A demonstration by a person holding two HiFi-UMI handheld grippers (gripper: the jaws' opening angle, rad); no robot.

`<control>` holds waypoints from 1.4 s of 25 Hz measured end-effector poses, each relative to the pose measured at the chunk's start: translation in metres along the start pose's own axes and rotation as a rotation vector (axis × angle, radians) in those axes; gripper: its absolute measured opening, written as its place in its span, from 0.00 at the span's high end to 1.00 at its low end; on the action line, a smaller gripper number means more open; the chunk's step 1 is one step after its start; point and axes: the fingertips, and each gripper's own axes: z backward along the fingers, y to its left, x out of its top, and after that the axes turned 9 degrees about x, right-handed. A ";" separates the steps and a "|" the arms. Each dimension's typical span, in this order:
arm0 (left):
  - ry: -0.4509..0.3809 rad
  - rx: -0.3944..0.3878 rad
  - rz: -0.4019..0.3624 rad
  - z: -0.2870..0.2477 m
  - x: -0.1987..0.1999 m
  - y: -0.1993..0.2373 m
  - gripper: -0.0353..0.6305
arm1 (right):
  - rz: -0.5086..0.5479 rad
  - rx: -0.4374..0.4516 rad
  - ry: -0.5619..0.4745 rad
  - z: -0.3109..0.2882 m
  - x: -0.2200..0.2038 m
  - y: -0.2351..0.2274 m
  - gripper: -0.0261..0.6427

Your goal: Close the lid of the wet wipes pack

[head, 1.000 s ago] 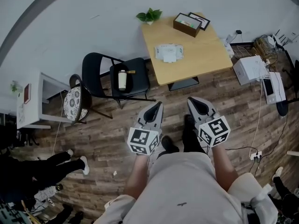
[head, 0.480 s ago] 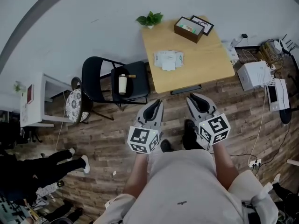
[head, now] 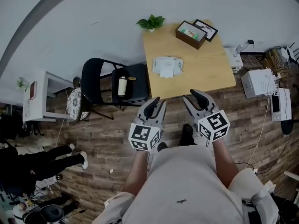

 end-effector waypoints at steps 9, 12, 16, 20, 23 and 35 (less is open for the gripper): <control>0.038 0.087 0.051 -0.040 -0.012 -0.012 0.81 | -0.008 0.090 0.037 -0.007 -0.006 -0.046 0.76; 0.049 0.106 0.061 -0.048 -0.017 -0.017 0.81 | -0.007 0.116 0.047 -0.009 -0.008 -0.054 0.76; 0.074 0.124 0.062 -0.056 -0.027 -0.018 0.81 | -0.014 0.132 0.060 -0.010 -0.014 -0.061 0.76; 0.099 0.131 0.070 -0.066 -0.034 -0.015 0.81 | -0.029 0.135 0.076 -0.012 -0.019 -0.068 0.76; 0.115 0.127 0.075 -0.076 -0.039 -0.012 0.81 | -0.041 0.127 0.091 -0.014 -0.023 -0.077 0.76; 0.174 0.103 0.058 -0.135 -0.063 0.028 0.81 | -0.024 0.084 0.141 -0.052 -0.013 -0.104 0.76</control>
